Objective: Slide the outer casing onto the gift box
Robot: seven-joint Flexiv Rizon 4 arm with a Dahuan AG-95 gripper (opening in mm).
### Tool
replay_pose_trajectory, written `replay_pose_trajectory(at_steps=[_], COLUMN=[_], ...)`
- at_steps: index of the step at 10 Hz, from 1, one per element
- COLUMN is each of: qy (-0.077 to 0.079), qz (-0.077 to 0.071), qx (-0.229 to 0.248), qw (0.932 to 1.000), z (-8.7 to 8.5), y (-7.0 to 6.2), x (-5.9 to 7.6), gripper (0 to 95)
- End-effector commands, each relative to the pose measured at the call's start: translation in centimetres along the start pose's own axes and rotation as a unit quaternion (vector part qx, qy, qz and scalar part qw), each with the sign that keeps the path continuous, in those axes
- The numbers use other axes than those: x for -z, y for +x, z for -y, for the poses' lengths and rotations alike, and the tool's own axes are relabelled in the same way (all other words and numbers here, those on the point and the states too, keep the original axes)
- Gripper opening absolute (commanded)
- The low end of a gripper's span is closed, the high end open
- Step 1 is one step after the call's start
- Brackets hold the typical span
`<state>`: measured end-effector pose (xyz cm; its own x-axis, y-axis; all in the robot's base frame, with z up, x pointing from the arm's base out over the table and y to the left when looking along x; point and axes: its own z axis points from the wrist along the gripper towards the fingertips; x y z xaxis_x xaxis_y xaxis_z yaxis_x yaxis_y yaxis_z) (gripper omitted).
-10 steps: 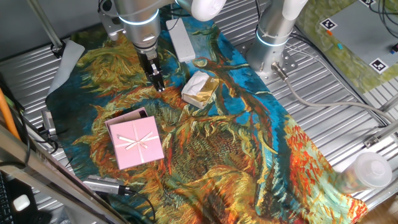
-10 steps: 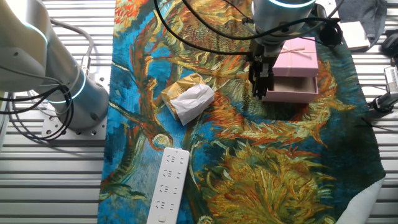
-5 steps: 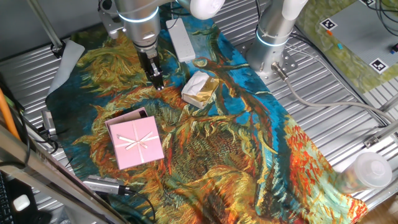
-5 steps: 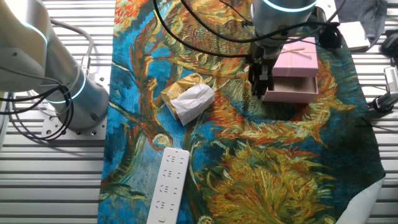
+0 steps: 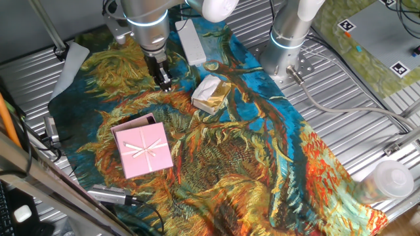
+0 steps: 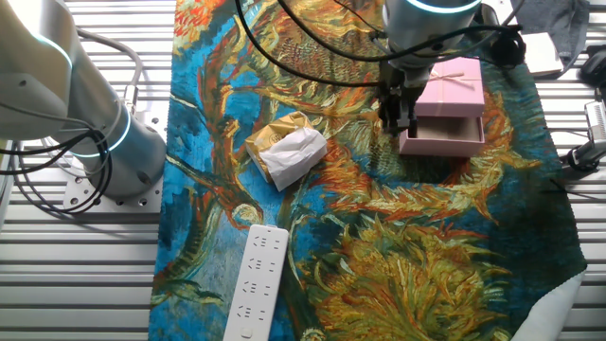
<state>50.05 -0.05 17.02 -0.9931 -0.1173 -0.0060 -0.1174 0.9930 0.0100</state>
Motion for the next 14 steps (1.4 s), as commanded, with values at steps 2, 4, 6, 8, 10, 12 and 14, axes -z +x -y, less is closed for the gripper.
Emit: replay_pose_trajectory(at_steps=[2, 4, 6, 8, 10, 12, 14], qy=[-0.001, -0.006, -0.009, -0.02, -0.027, -0.042, -0.047], qz=[-0.001, 0.001, 0.001, 0.002, 0.003, 0.004, 0.004], qx=[0.023, 0.047, 0.064, 0.077, 0.094, 0.098, 0.102], qw=[0.9997, 0.9989, 0.9979, 0.9968, 0.9952, 0.9943, 0.9937], z=[-0.06, -0.06, -0.06, -0.06, -0.06, -0.06, -0.06], y=[0.04, 0.04, 0.04, 0.04, 0.04, 0.04, 0.04], x=[-0.02, -0.02, -0.02, -0.02, -0.02, -0.02, -0.02], gripper=[0.0, 0.0, 0.0, 0.0, 0.0, 0.0, 0.0])
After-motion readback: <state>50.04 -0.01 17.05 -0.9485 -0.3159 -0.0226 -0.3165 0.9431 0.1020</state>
